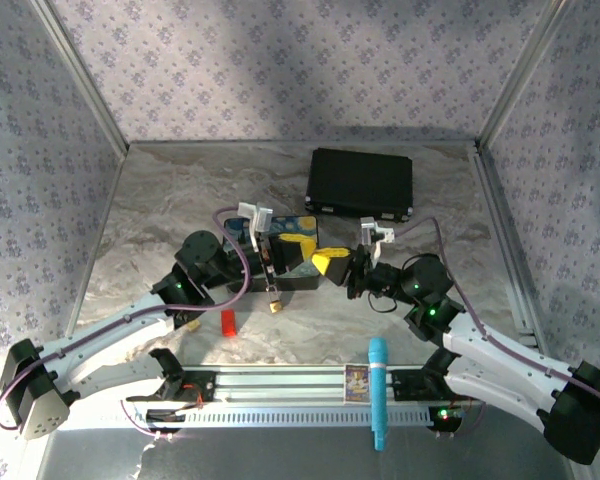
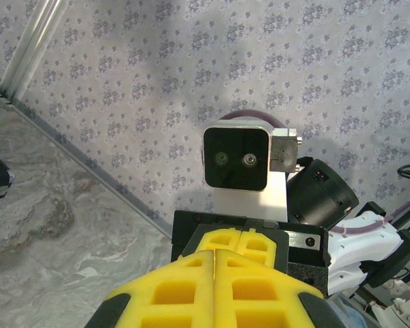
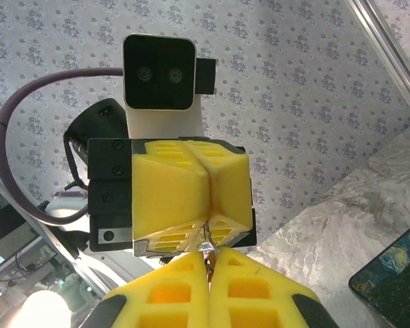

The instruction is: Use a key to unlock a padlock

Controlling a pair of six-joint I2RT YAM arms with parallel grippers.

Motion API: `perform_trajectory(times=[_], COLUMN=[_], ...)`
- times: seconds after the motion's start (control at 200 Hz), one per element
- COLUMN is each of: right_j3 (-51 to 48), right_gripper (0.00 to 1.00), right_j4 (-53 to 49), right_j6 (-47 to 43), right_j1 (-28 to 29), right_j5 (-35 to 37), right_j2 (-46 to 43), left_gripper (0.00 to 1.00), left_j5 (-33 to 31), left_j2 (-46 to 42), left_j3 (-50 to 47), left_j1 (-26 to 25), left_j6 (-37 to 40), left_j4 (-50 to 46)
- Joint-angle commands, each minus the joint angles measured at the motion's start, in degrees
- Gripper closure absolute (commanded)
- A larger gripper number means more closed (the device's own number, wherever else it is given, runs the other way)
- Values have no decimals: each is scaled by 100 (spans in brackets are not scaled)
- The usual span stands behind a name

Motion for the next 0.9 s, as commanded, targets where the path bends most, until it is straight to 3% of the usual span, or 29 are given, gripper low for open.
perform_trajectory(times=[0.0,0.025,0.105,0.14,0.305,0.42,0.565,0.695,0.895], right_j3=[-18,-18,0,-5,-208,-12,31,-164,-448], right_gripper=[100,100,100,100,100,100,100,100,100], right_j4=[129,74,-216,-389,-1280,-2964,-4002,-4110,-3815], right_j6=[26,8,-45,-79,-123,-489,-752,-754,-620], right_j1=[-22,-22,-24,-38,-179,-189,-183,-166,-62], right_j5=[89,90,108,146,392,850,1093,1043,1067], right_j2=[-116,-120,-162,-193,-525,-760,-745,-705,-428], left_gripper=[88,74,15,1,0,0,12,28,29], left_j5=[-124,-181,-482,-646,-1529,-2535,-3333,-3565,-3620], left_j2=[3,0,-94,-153,-548,-673,-505,-430,328], left_j3=[31,26,6,-5,151,400,262,-523,-1365], left_j1=[-39,-37,-37,-37,-37,-53,-248,-502,-512], left_j6=[72,69,47,16,-70,-174,-440,-770,-1122], left_j4=[-19,-27,-101,-151,-1153,-2992,-4385,-4061,-3151])
